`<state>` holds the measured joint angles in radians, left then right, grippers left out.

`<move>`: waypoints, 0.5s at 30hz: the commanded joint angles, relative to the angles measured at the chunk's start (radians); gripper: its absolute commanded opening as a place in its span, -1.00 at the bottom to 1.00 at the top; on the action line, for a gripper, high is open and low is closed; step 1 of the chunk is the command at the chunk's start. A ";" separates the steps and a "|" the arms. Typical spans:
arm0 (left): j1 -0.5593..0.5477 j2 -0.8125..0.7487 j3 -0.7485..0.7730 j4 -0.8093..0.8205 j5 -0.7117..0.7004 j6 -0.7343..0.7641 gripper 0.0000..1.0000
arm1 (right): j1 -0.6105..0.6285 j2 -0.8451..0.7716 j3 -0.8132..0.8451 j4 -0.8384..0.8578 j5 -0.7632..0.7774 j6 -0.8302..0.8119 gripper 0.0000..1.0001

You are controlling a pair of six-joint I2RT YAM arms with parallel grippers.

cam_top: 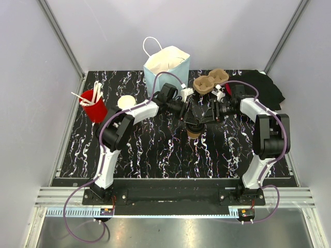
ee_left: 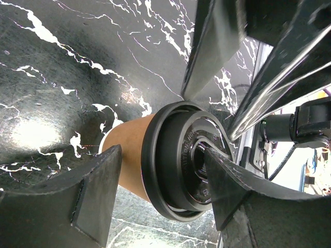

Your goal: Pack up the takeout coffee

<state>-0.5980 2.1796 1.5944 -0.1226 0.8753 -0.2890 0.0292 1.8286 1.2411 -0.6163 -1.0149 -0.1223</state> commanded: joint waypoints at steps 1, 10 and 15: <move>0.014 0.002 -0.027 -0.012 -0.087 0.027 0.35 | 0.029 0.034 -0.002 0.015 -0.016 0.004 0.12; 0.018 0.002 -0.031 -0.009 -0.085 0.024 0.35 | 0.029 0.055 -0.009 0.013 -0.011 -0.004 -0.15; 0.020 -0.003 -0.031 -0.005 -0.081 0.021 0.36 | 0.031 0.063 -0.011 0.013 -0.014 -0.008 -0.33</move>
<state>-0.5903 2.1796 1.5921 -0.1223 0.8761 -0.2943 0.0475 1.8740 1.2388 -0.6022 -1.0222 -0.1173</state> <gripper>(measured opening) 0.675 0.417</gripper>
